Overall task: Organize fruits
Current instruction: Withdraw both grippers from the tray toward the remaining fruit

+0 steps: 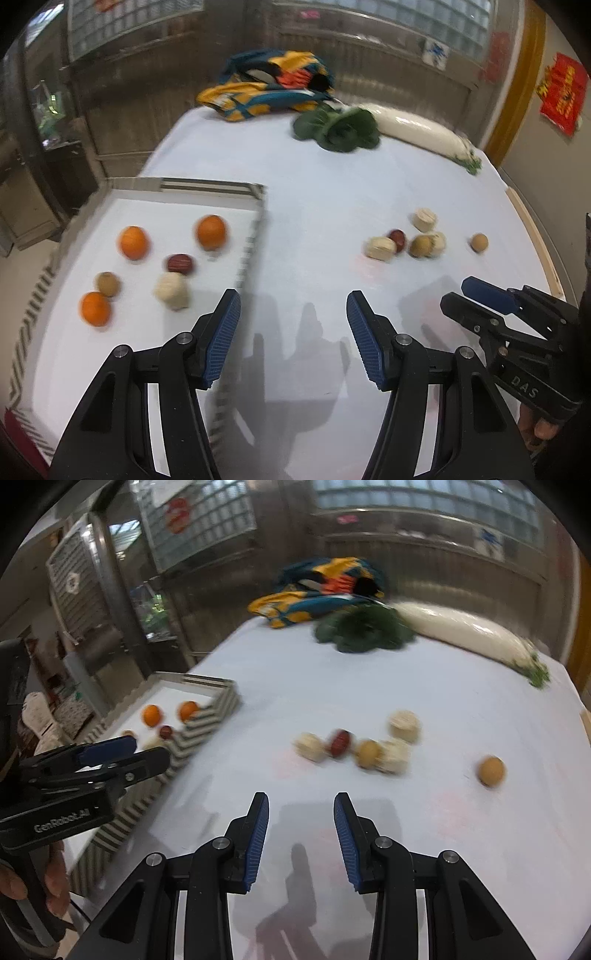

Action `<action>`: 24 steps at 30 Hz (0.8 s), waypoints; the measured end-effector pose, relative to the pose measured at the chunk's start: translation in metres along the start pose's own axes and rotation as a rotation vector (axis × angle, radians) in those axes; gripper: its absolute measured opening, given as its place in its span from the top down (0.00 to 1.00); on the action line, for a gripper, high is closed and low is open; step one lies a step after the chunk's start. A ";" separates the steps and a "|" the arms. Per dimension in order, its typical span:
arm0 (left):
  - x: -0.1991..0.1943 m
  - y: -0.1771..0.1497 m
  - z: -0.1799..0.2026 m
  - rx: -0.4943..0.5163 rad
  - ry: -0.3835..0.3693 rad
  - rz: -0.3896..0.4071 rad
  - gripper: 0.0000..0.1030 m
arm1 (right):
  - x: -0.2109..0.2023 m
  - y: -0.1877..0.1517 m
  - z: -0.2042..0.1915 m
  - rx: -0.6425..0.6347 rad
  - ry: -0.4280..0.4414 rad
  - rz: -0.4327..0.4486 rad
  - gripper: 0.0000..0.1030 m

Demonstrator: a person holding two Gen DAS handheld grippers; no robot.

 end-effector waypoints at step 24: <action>0.076 -0.005 0.077 0.066 -0.053 -0.107 0.42 | 0.013 -0.024 0.075 0.069 -0.042 -0.034 0.66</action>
Point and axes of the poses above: each gripper's, at about its wrist camera, not at the fingertips, and x roughly the way its jaws point, z to its right, y to its top, the point moved 10 cm from there along x, roughly the way its jaws point, and after that the axes turned 13 degrees about -x, right-handed, at the moved point
